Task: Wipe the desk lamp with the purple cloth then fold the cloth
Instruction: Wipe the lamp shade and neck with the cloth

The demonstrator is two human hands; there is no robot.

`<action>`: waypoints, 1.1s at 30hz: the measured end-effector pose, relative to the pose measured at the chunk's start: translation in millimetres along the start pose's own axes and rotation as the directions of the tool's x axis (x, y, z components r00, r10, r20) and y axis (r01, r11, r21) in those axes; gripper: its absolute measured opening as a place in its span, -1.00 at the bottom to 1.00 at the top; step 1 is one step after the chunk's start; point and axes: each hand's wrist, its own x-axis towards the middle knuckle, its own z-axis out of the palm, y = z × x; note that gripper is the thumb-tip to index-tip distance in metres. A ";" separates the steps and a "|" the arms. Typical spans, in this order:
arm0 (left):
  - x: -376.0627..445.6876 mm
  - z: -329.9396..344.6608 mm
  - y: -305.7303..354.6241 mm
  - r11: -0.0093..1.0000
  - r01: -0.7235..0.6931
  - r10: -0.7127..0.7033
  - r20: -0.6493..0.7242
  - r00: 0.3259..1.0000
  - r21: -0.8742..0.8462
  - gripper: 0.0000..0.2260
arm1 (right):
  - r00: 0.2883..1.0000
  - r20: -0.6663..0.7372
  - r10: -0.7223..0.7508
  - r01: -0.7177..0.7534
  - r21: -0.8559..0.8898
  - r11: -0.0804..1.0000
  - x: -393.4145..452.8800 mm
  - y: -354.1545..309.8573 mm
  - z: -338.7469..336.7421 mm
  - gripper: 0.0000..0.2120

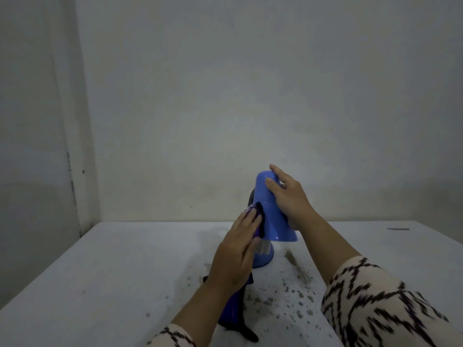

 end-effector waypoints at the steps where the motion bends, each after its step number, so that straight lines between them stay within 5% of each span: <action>1: 0.9 -0.9 -1.6 1.000 0.013 -0.013 -0.004 1.000 -0.028 -0.62 | 1.000 0.001 -0.003 0.003 0.001 1.000 -0.4 0.0 0.6 -0.55; 5: 13.7 -3.8 -8.7 0.919 0.261 -0.285 -0.042 0.958 -0.295 -0.65 | 1.000 -0.005 0.002 -0.002 0.003 1.000 -0.5 -1.1 2.2 -0.55; 7: 16.5 -4.3 -10.0 0.917 0.304 -0.331 -0.064 0.942 -0.258 -0.65 | 1.000 -0.008 0.002 -0.002 0.006 1.000 0.1 -1.0 2.7 -0.55; 12: 5.0 2.9 6.6 1.000 0.019 -0.018 -0.054 0.998 0.010 -0.62 | 1.000 -0.018 -0.005 0.005 0.000 1.000 0.8 -1.0 1.8 -0.55; 16: 2.0 7.7 8.1 0.969 -0.172 0.187 -0.065 0.980 0.180 -0.60 | 1.000 -0.009 -0.003 0.003 0.014 1.000 0.3 -1.0 -0.5 -0.56; 19: 7.1 4.0 2.0 0.992 0.017 -0.018 -0.015 1.000 -0.126 -0.64 | 1.000 -0.003 -0.008 0.008 0.028 1.000 -2.2 0.6 -0.6 -0.57; 22: 23.1 -2.2 -5.7 0.885 0.283 -0.296 0.022 0.955 -0.371 -0.68 | 1.000 0.000 -0.009 0.009 0.041 0.999 -3.8 1.1 0.1 -0.58; 28: 55.4 -17.3 -22.5 0.684 0.598 -0.555 0.235 0.798 -0.417 -0.71 | 1.000 0.008 -0.013 0.013 0.028 1.000 -3.1 1.9 -2.5 -0.59; 33: 69.3 -17.5 -23.6 0.630 0.638 -0.582 0.276 0.765 -0.443 -0.72 | 1.000 -0.008 -0.011 0.011 0.005 1.000 1.4 1.4 0.1 -0.58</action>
